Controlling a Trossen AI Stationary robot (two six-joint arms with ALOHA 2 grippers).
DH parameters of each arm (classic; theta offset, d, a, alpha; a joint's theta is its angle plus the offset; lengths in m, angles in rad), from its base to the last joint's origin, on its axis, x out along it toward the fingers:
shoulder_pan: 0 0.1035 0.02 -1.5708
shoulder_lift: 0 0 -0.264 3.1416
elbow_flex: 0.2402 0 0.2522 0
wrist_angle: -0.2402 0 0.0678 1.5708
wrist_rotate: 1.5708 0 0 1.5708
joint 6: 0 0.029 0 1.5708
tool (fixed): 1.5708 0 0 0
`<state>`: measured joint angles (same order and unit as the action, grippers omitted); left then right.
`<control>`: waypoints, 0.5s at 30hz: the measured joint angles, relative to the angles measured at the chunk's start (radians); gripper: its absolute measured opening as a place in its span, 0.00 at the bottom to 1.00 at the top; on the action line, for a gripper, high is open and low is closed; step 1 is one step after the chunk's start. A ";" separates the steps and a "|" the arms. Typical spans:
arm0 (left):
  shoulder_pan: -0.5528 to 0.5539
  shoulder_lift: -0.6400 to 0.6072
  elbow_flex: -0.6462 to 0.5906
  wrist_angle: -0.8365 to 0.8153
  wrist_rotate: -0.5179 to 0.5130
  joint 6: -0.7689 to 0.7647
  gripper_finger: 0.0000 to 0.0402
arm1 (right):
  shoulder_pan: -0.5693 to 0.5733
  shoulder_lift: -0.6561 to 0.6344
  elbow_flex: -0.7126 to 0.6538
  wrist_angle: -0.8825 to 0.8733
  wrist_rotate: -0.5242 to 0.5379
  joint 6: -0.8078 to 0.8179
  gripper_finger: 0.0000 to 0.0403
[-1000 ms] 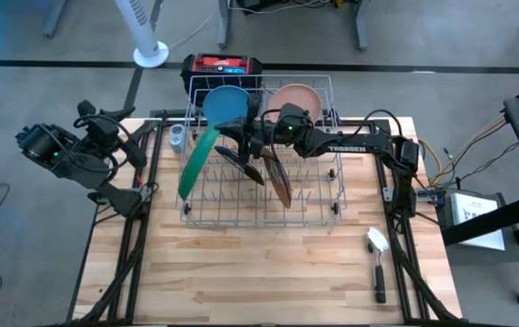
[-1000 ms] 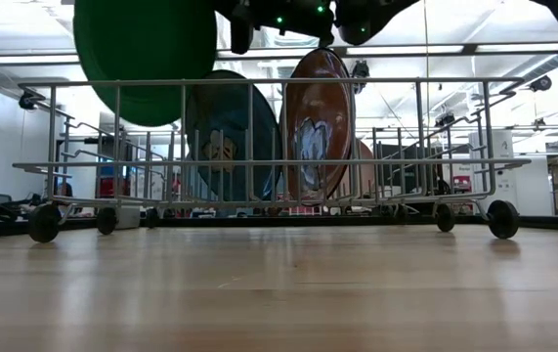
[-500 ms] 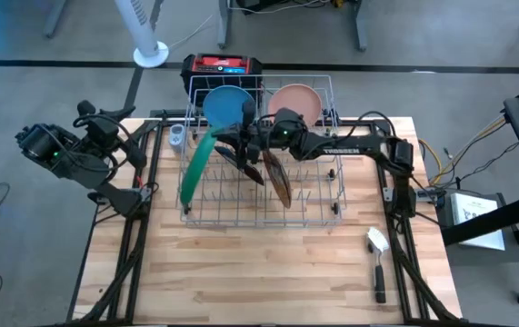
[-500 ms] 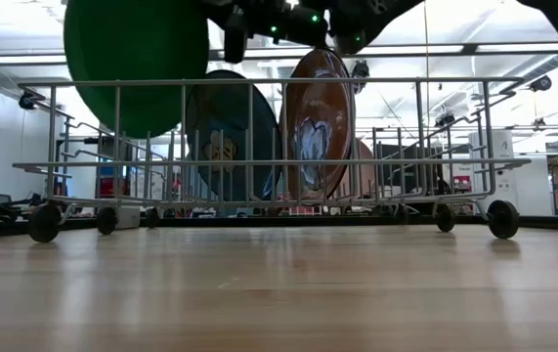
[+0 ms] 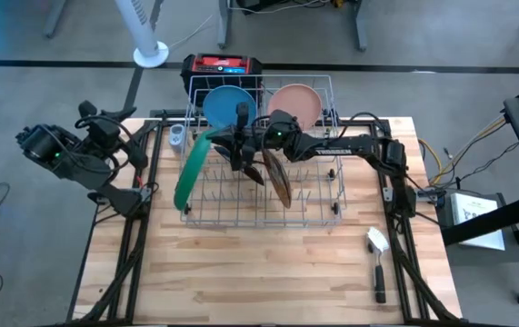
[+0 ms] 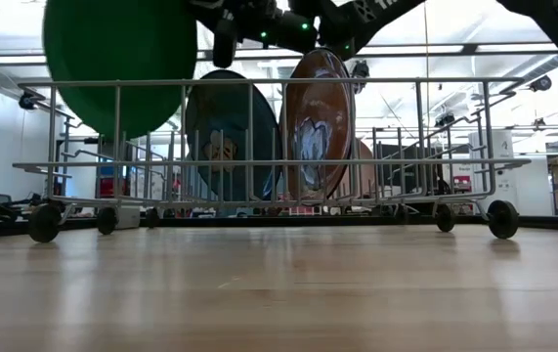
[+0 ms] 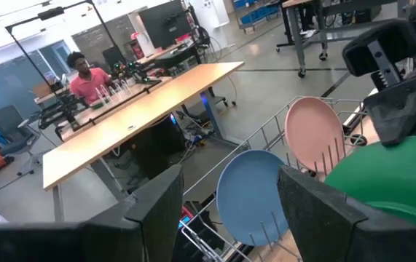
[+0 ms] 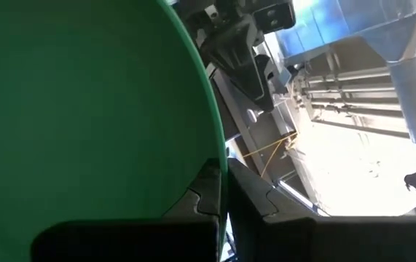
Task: Sort dishes
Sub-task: Put the green plate into the dish rack
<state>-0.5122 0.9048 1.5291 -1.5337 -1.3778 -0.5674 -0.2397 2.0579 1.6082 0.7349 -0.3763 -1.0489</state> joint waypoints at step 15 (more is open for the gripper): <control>0.000 0.017 0.000 0.000 0.008 0.000 0.53 | 0.006 0.052 0.075 -0.088 -0.017 -0.007 0.00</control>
<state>-0.5121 0.9223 1.5291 -1.5336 -1.3696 -0.5674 -0.2337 2.1098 1.6836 0.6470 -0.3938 -1.0555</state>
